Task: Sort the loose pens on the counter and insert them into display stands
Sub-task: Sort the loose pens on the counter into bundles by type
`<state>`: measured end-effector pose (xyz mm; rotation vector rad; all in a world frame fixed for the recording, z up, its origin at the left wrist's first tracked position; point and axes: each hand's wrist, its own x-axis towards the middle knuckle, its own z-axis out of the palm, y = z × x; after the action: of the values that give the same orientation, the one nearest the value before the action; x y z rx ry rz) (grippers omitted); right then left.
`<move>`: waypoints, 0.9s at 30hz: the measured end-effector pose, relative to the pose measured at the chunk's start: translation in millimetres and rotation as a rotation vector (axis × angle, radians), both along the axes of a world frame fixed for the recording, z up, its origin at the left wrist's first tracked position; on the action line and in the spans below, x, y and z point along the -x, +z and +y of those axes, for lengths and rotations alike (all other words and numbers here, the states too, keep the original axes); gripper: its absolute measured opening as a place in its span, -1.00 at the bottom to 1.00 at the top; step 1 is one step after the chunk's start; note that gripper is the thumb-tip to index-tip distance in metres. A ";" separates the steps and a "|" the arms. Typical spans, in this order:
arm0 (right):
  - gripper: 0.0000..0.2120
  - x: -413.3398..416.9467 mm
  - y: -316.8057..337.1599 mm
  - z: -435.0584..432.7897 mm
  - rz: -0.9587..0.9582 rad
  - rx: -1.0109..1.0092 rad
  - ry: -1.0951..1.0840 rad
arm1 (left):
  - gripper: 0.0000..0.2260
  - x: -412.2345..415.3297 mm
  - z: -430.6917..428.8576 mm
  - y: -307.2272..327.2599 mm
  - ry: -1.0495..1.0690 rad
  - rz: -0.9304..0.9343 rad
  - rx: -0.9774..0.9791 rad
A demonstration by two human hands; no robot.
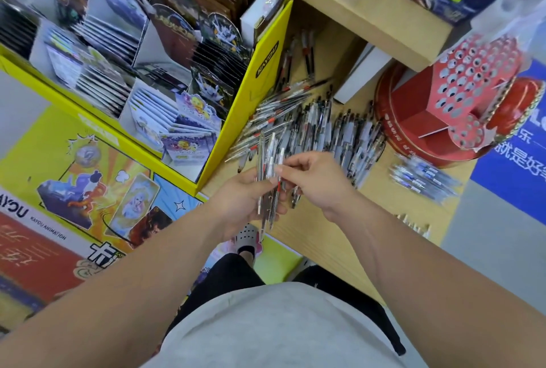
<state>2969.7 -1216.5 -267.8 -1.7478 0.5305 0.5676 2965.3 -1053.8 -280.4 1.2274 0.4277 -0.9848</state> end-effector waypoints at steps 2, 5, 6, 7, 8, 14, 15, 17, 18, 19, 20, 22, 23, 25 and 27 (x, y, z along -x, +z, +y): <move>-0.87 -6.4 -1.3 -0.8 -0.036 0.105 0.105 | -0.90 2.6 4.3 -5.1 0.012 0.000 -0.042; -0.79 -21.7 -7.7 -13.6 -0.207 0.434 0.185 | -0.94 4.3 8.9 -12.1 0.068 0.012 -0.102; -0.76 -27.0 -10.8 -19.4 -0.260 0.547 0.215 | -0.94 4.3 9.9 -13.7 0.087 0.010 -0.115; -0.74 -31.5 -14.6 -24.9 -0.295 0.638 0.259 | -0.94 4.0 11.0 -15.3 0.104 0.007 -0.127; -0.71 -35.0 -18.8 -29.4 -0.305 0.706 0.316 | -0.93 3.5 11.8 -16.5 0.114 0.002 -0.138; -0.75 -36.5 -28.6 -41.5 -0.274 0.842 0.440 | -0.88 -2.7 10.1 -19.5 0.094 -0.037 -0.215; -0.76 -34.4 -29.2 -42.3 -0.275 0.852 0.438 | -0.88 -3.9 9.6 -19.3 0.089 -0.040 -0.226; -0.77 -29.8 -30.9 -43.5 -0.281 0.874 0.435 | -0.88 -5.8 8.4 -18.4 0.086 -0.043 -0.239; -0.79 -27.7 -32.3 -44.2 -0.280 0.880 0.427 | -0.88 -6.5 7.9 -18.1 0.089 -0.043 -0.243; -0.81 -26.1 -33.0 -44.5 -0.270 0.878 0.413 | -0.89 -7.0 7.1 -17.7 0.091 -0.044 -0.248; -0.82 -25.1 -34.0 -44.1 -0.260 0.862 0.397 | -0.91 -7.2 6.3 -17.1 0.092 -0.047 -0.254; -0.82 -25.7 -34.5 -41.2 -0.254 0.796 0.361 | -0.93 -7.5 4.5 -15.8 0.103 -0.053 -0.256; -0.82 -27.3 -34.2 -38.9 -0.252 0.764 0.341 | -0.93 -7.5 3.7 -15.1 0.114 -0.054 -0.256; -0.85 -31.4 -34.3 -35.1 -0.250 0.743 0.301 | -0.94 -7.8 2.6 -14.5 0.127 -0.061 -0.267; -0.86 -34.5 -34.9 -34.3 -0.249 0.747 0.248 | -0.95 -7.9 1.8 -14.2 0.131 -0.062 -0.268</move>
<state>3004.2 -1250.8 -302.7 -2.5792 0.3689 0.3238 2973.2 -1052.0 -294.6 1.4473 0.5977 -0.7921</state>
